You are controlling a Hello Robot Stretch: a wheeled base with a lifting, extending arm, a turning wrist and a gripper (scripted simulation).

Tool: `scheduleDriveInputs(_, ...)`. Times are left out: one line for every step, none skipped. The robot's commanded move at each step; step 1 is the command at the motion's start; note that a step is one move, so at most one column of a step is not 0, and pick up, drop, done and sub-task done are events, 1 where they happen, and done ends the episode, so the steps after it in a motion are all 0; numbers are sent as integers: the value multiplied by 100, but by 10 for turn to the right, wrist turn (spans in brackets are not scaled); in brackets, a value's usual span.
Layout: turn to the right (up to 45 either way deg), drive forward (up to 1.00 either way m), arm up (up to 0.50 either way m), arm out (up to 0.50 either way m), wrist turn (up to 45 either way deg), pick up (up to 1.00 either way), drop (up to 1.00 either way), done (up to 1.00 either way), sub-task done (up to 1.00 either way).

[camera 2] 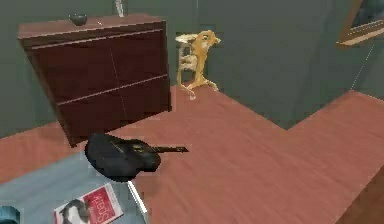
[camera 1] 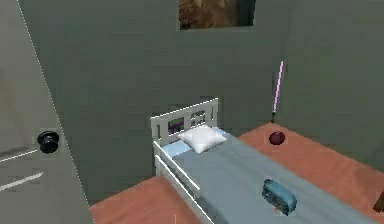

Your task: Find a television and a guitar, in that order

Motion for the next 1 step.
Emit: scheduleDriveInputs(-300, 0, 0, 0, 0, 0, 0, 0, 0)
